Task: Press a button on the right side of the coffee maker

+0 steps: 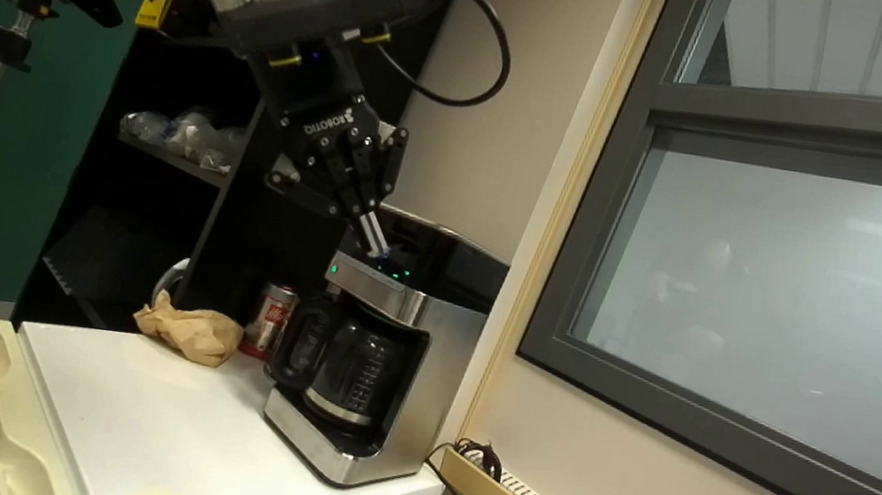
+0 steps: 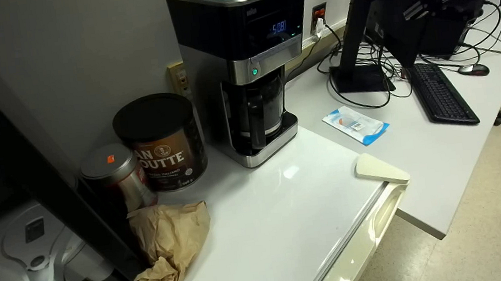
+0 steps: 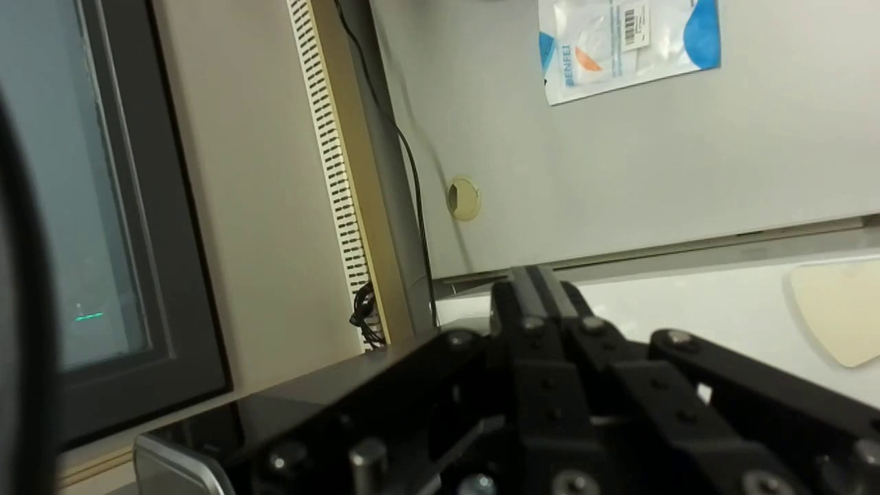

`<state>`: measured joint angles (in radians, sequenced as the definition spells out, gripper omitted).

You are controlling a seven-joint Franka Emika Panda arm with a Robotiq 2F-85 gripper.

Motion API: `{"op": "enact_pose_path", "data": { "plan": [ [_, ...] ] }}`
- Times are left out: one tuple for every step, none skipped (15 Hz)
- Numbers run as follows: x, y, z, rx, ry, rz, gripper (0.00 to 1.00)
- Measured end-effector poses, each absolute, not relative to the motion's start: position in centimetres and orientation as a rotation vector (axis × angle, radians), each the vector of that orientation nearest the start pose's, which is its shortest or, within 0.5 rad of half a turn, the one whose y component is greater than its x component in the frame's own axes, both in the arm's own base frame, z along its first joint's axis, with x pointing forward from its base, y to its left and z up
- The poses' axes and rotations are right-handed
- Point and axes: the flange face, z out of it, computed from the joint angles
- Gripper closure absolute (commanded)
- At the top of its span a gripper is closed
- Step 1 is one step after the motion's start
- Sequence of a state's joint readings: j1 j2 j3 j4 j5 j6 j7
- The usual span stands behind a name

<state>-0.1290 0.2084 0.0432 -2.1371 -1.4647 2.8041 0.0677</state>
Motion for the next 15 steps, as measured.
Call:
{"op": "enact_pose_path", "data": {
  "plan": [
    [58.1, 0.2, 32.6, 1.977, 1.315, 0.438, 1.00],
    [58.5, 0.6, 32.3, 1.974, 1.323, 0.444, 1.00],
    [58.9, 1.0, 32.1, 1.971, 1.331, 0.448, 1.00],
    [59.3, 1.4, 31.8, 1.969, 1.338, 0.452, 1.00],
    [59.8, 1.7, 31.6, 1.967, 1.343, 0.456, 1.00],
    [60.2, 1.9, 31.3, 1.966, 1.348, 0.460, 1.00],
    [60.7, 2.2, 31.1, 1.966, 1.352, 0.464, 1.00],
    [61.2, 2.4, 30.8, 1.966, 1.355, 0.467, 1.00],
    [61.7, 2.6, 30.5, 1.967, 1.359, 0.471, 1.00],
    [62.2, 2.8, 30.3, 1.968, 1.361, 0.475, 1.00],
    [62.7, 3.0, 30.1, 1.971, 1.364, 0.479, 1.00],
    [63.2, 3.3, 29.9, 1.972, 1.369, 0.482, 1.00],
    [63.7, 3.5, 29.8, 1.973, 1.373, 0.486, 1.00],
    [64.2, 3.7, 29.7, 1.974, 1.377, 0.490, 1.00],
    [64.7, 3.8, 29.6, 1.975, 1.381, 0.493, 1.00]
  ]
}}
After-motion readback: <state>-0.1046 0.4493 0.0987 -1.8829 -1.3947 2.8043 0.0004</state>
